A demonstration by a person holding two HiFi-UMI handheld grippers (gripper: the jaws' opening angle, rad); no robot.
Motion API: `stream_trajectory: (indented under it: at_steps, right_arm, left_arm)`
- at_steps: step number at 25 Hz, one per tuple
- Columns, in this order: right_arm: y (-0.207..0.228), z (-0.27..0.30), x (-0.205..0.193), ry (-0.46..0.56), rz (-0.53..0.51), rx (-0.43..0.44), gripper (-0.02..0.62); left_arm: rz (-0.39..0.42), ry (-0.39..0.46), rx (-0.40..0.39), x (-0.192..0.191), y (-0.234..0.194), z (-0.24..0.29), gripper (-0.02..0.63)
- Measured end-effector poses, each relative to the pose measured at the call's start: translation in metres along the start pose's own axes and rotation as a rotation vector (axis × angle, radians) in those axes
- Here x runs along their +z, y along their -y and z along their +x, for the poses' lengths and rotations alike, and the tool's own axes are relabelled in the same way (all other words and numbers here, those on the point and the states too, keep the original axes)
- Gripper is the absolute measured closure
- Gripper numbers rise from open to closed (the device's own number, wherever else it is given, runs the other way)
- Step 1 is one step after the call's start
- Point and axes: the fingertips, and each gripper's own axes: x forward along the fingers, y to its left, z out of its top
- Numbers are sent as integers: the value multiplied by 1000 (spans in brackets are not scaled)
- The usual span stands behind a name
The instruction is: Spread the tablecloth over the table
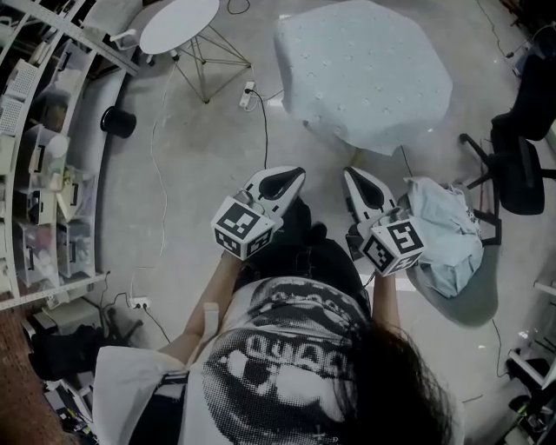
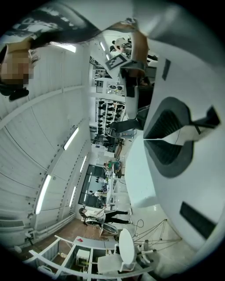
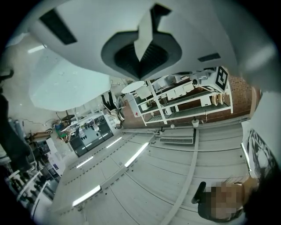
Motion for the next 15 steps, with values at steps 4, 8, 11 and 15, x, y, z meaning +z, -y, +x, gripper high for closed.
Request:
stream_trajectory:
  at_steps: [4, 8, 11, 15]
  right_arm:
    - [0, -5, -3, 3, 18, -13, 601]
    - [3, -7, -10, -7, 28, -14, 600]
    - [4, -4, -14, -14, 32, -1, 600]
    - [-3, 7, -14, -24, 31, 9, 600]
  left_arm:
    - [7, -10, -14, 3, 5, -2, 589]
    - [18, -23, -34, 2, 12, 5, 589]
    - [23, -31, -45, 1, 16, 9, 590]
    - [16, -46, -51, -2, 10, 1, 590]
